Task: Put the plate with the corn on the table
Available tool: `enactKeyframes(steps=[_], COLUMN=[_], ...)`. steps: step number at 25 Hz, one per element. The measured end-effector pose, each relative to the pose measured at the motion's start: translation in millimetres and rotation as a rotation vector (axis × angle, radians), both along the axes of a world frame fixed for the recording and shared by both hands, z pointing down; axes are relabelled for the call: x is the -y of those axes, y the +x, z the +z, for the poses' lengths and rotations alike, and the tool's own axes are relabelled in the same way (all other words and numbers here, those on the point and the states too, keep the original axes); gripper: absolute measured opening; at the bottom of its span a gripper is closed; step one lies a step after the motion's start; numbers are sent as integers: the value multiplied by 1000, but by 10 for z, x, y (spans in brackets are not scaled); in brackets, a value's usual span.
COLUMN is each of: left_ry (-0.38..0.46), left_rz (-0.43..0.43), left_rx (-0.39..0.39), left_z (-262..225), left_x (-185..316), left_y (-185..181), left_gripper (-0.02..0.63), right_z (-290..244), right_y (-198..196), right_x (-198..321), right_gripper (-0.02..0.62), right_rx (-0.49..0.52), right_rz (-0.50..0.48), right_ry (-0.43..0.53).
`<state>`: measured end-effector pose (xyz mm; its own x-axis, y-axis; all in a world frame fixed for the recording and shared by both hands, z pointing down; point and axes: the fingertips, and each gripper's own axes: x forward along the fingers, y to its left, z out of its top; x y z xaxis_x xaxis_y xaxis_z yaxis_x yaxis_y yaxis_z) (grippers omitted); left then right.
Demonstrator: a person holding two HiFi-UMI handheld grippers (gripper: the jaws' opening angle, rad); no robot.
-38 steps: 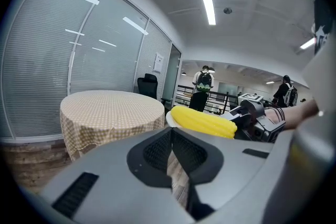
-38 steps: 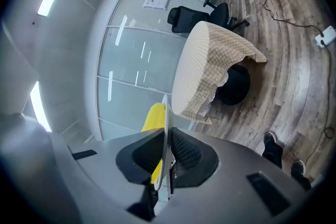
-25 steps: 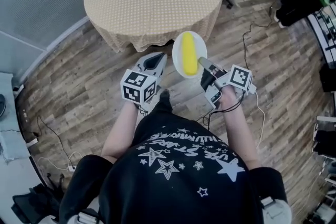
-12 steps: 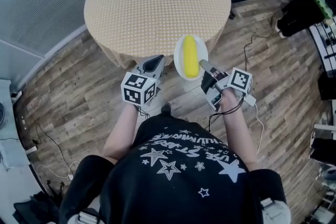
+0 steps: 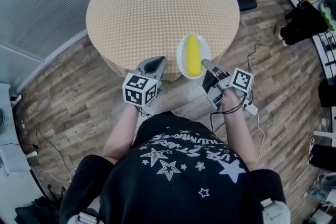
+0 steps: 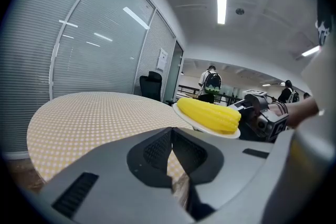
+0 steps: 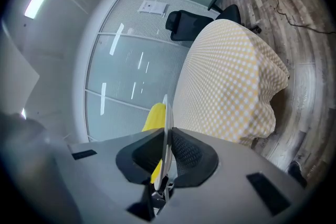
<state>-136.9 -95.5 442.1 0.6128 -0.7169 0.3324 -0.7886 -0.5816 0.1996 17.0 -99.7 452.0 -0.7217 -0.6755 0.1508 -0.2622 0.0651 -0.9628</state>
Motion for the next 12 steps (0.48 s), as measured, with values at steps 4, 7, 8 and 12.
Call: enactKeyframes(steps=[4,7,8,12], left_ry=[-1,-4,-7,-31], left_rz=[-4,-14,-16,-40], left_rx=[1,-1,-1,7], left_z=[22,32,45,138], left_x=[187,251,262,314], left_y=[-101,-123,-124,-146], left_gripper=[8,8,8,8], right_z=[32,62,78,132], right_y=[-89,-79,-67,-28], right_x=[172,244,274,429], right_gripper=[41,41,41,42], right_rx=[6,-8,-21,-38], right_rz=[6,-2,-7,-26], right_ry=[-5,-13,-15,-17])
